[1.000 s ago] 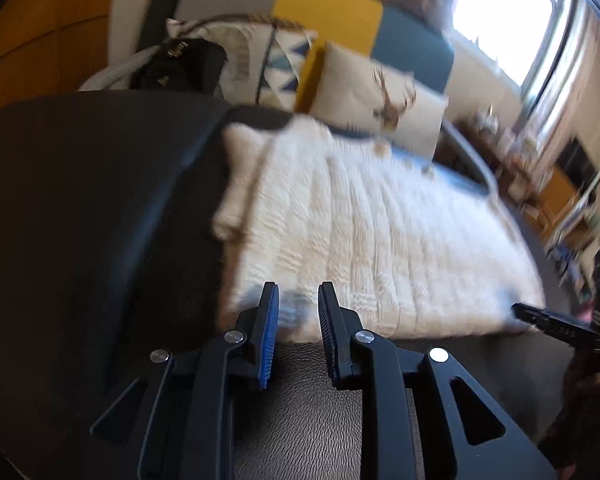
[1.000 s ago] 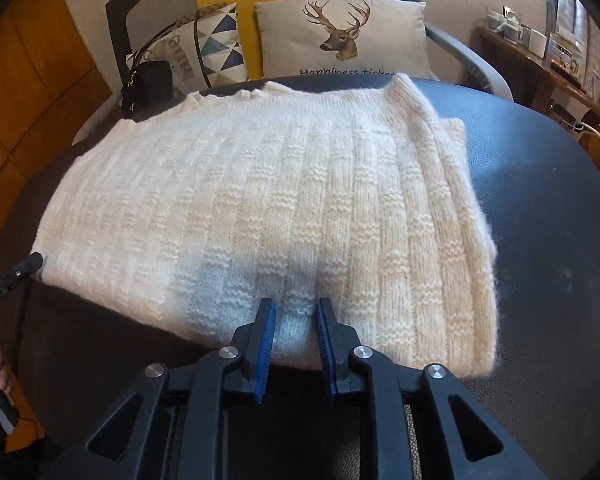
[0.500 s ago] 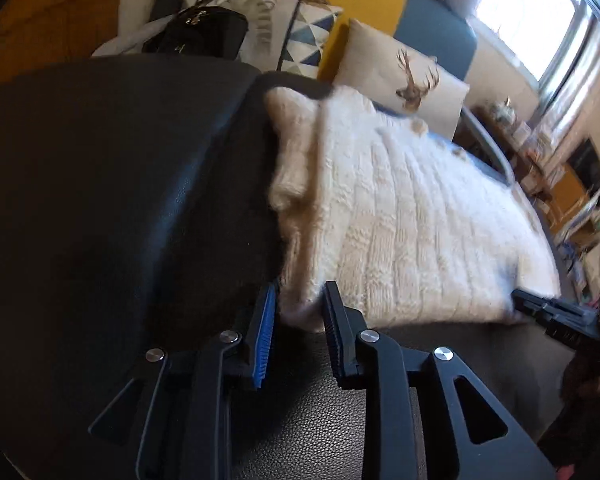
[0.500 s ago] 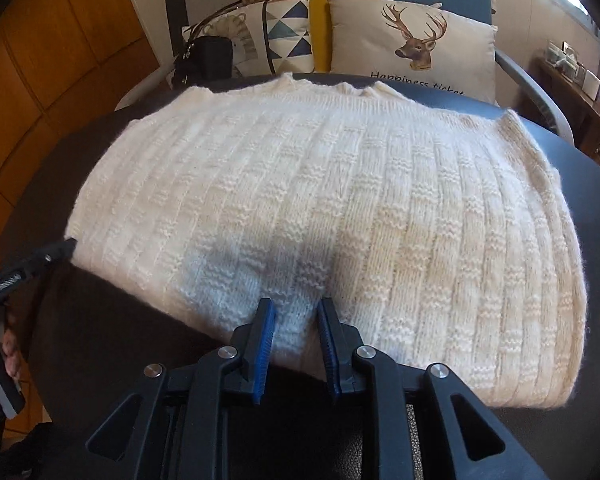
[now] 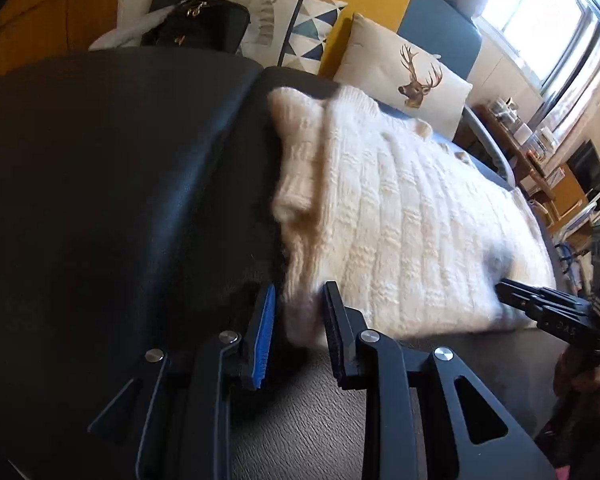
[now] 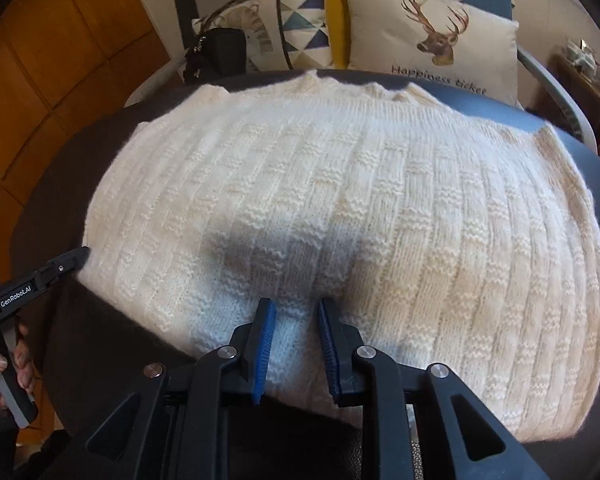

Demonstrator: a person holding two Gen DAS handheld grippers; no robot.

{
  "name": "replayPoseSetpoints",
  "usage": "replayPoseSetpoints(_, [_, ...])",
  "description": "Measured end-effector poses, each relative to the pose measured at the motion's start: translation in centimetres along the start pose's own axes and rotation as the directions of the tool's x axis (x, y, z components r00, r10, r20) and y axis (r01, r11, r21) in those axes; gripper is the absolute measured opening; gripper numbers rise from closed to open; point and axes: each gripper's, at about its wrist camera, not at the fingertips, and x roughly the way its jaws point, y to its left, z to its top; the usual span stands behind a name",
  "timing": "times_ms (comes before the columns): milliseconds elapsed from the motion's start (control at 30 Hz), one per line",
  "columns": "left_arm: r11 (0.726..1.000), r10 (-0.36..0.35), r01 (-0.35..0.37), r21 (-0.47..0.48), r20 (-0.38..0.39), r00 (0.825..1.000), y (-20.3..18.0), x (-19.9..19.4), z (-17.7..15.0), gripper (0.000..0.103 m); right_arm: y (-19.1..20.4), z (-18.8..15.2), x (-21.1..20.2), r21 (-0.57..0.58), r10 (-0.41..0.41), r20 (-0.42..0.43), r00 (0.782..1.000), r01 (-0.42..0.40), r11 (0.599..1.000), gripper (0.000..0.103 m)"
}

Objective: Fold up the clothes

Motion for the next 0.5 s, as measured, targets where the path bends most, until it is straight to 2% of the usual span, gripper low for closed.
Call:
replayPoseSetpoints(33, [1.0,-0.021,0.021,-0.008,0.04,0.999,0.1,-0.9,0.3,0.026,-0.2,0.2,-0.2,0.012,0.019,-0.003,1.0,-0.019,1.0,0.023])
replayPoseSetpoints(100, [1.0,-0.011,0.008,0.023,0.096,0.995,-0.3,-2.0,1.3,0.026,-0.5,1.0,-1.2,0.037,0.056,0.032,0.998,-0.058,0.998,0.023])
replayPoseSetpoints(133, [0.999,-0.041,0.037,0.029,0.125,0.991,-0.4,-2.4,2.0,0.026,-0.3,1.6,-1.7,0.033,0.068,0.056,0.996,-0.07,0.997,0.023])
replayPoseSetpoints(200, [0.996,-0.082,0.076,0.05,0.137,0.987,-0.9,-2.3,3.1,0.026,0.2,2.9,-2.2,0.02,0.068,0.083,0.994,-0.07,0.997,0.023])
replayPoseSetpoints(267, [0.992,-0.077,0.062,0.108,0.149,0.986,-2.2,-1.5,4.5,0.026,0.6,4.0,-1.7,0.018,0.049,0.092,0.995,-0.051,0.999,0.023])
replayPoseSetpoints(400, [0.979,-0.103,0.085,0.185,0.092,0.99,-4.2,1.3,6.8,0.026,0.9,6.0,0.0,0.02,0.005,0.084,0.996,-0.006,1.0,0.023])
replayPoseSetpoints(433, [0.978,-0.059,0.044,0.204,0.069,0.996,-4.2,2.5,7.1,0.026,0.7,6.1,0.8,0.029,-0.011,0.062,0.998,0.009,1.0,0.023])
replayPoseSetpoints(500, [0.984,0.013,-0.006,0.178,-0.037,0.999,-3.5,5.3,6.9,0.026,0.4,6.1,1.2,0.028,0.003,0.051,0.999,-0.004,1.0,0.023])
